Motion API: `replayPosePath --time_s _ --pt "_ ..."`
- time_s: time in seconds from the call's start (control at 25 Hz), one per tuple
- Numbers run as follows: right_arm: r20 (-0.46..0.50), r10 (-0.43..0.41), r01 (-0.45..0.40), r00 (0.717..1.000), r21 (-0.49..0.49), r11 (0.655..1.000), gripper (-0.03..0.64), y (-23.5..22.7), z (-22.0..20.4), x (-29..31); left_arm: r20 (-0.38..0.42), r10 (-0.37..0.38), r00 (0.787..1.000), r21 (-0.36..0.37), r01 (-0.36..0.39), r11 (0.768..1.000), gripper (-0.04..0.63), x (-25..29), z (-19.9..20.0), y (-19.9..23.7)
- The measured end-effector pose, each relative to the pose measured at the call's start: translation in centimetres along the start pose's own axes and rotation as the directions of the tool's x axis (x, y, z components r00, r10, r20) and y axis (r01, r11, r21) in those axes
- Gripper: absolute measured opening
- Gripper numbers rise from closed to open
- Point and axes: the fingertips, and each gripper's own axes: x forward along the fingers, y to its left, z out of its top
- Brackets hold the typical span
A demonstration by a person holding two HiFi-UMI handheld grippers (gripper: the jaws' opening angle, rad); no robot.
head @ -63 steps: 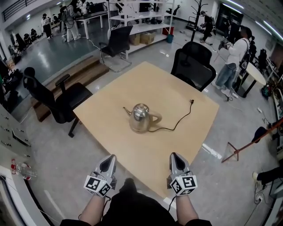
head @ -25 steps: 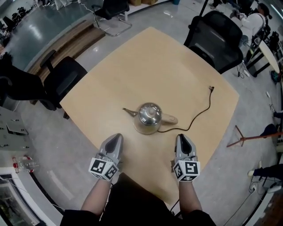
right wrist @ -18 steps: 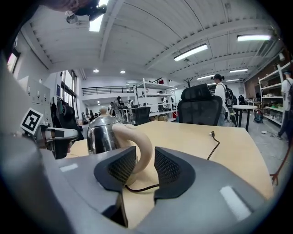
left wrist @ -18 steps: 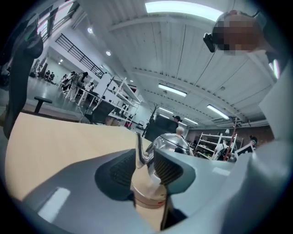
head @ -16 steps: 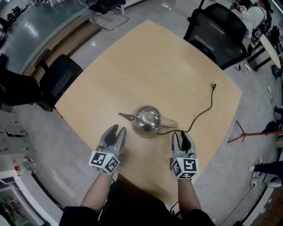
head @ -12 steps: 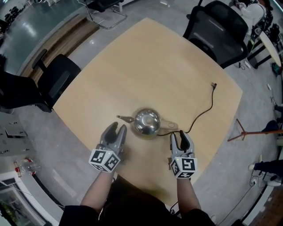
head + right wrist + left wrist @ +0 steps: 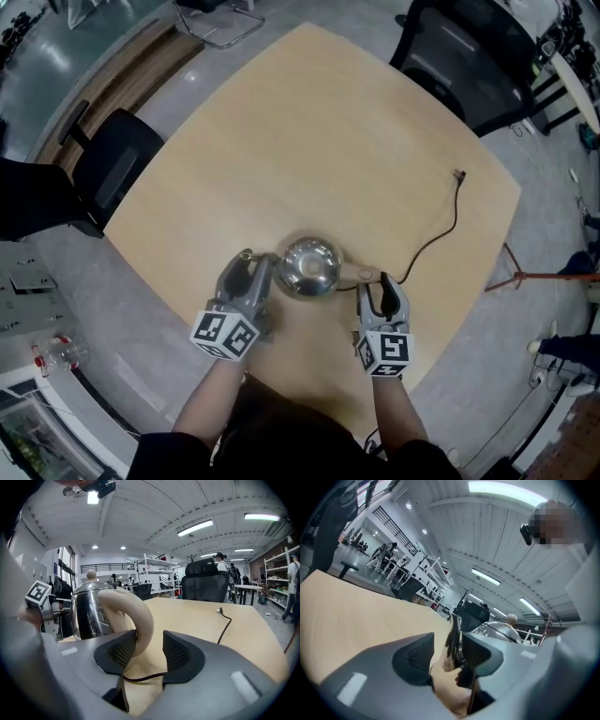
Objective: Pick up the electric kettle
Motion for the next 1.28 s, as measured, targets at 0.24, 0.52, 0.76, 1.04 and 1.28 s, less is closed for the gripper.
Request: replayPosePath --time_s 0.24,0.52,0.76,1.04,1.28 --pt "0.029 -0.023 0.023 0.999 0.01 1.0 0.169 0.4 0.2 1.1 0.001 -0.022 1.0 -0.011 0.022 1.0 0.172 0.9 0.5 -0.4" --pt "0.065 -0.016 0.015 0.998 0.017 1.0 0.167 0.8 0.6 2.0 0.017 -0.057 0.998 -0.002 0.057 0.998 0.169 1.0 0.8 -0.6" --pt "0.12 -0.047 0.042 0.992 0.04 0.998 0.144 1.1 1.8 1.9 0.027 -0.078 0.997 -0.047 0.079 0.996 0.167 0.9 1.1 -0.7" --pt "0.13 -0.082 0.073 0.988 0.072 0.995 0.126 0.6 2.5 2.6 0.035 -0.087 0.996 -0.074 0.089 0.993 0.166 1.4 1.1 -0.9" --pt "0.106 -0.101 0.089 0.989 0.114 0.989 0.117 0.2 1.9 3.3 0.032 -0.101 0.994 -0.104 0.104 0.989 0.144 1.6 0.8 -1.1"
